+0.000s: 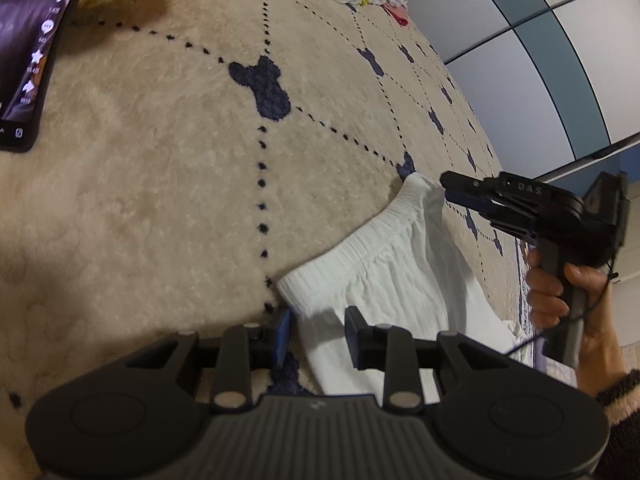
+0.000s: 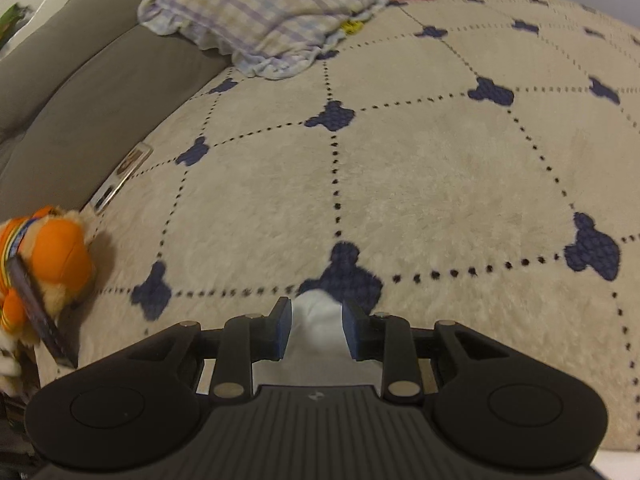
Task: Fold clothes
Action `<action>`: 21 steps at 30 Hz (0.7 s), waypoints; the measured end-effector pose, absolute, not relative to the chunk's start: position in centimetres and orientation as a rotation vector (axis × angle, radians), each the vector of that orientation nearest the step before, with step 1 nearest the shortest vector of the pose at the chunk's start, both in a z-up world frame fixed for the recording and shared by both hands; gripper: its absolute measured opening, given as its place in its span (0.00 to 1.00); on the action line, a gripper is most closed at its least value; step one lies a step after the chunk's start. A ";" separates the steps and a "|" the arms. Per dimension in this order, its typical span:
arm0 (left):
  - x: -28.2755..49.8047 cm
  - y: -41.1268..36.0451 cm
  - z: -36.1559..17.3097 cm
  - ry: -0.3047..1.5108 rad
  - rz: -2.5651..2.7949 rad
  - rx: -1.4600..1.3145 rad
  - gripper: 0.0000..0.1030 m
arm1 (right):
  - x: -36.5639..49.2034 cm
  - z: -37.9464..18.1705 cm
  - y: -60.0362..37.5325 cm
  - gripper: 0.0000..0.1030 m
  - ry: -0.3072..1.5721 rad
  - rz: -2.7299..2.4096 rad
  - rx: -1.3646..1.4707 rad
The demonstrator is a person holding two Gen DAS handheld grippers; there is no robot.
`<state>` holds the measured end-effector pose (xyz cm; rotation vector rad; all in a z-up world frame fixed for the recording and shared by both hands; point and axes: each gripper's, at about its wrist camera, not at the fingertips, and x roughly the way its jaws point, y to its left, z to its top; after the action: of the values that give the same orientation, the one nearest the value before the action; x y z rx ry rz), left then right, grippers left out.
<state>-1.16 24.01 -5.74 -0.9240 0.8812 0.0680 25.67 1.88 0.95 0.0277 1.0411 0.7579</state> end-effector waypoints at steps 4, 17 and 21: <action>-1.1 24.4 -6.0 0.879 0.069 -0.955 0.28 | 26.8 0.2 2.3 0.30 1.080 0.792 0.063; -1.2 24.9 -6.4 0.867 0.097 -0.970 0.09 | 26.4 -1.4 3.9 0.23 1.106 0.799 -0.105; -1.5 24.7 -5.9 0.842 0.109 -0.940 0.06 | 24.9 -0.7 3.9 0.09 1.027 0.803 -0.156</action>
<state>-1.48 24.69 -5.94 -0.9404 0.8419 0.1088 24.85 3.87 -0.72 -0.1559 1.0270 0.8026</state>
